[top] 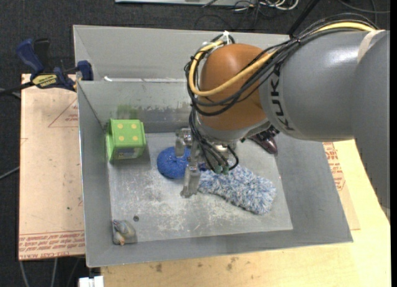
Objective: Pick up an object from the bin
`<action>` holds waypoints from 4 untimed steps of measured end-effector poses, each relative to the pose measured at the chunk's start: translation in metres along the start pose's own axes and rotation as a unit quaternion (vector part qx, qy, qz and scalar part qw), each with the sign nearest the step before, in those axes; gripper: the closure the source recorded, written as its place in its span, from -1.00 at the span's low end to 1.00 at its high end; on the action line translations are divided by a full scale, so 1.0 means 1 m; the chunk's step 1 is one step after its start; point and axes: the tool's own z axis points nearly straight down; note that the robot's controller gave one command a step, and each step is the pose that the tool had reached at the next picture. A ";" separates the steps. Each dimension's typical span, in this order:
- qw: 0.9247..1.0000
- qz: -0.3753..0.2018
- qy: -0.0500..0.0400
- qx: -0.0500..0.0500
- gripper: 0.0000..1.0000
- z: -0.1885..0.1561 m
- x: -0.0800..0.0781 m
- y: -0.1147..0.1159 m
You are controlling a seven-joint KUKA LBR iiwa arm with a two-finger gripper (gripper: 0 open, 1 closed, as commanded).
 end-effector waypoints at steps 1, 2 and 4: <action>1.000 0.009 -0.004 -0.001 -1.00 0.063 -0.041 -0.051; 1.000 0.028 0.001 0.001 -1.00 0.102 -0.051 -0.074; 0.996 0.089 -0.003 0.001 -1.00 0.090 -0.060 -0.155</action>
Offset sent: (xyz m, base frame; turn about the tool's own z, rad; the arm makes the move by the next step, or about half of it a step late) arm 0.0546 -0.0689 -0.0627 0.1296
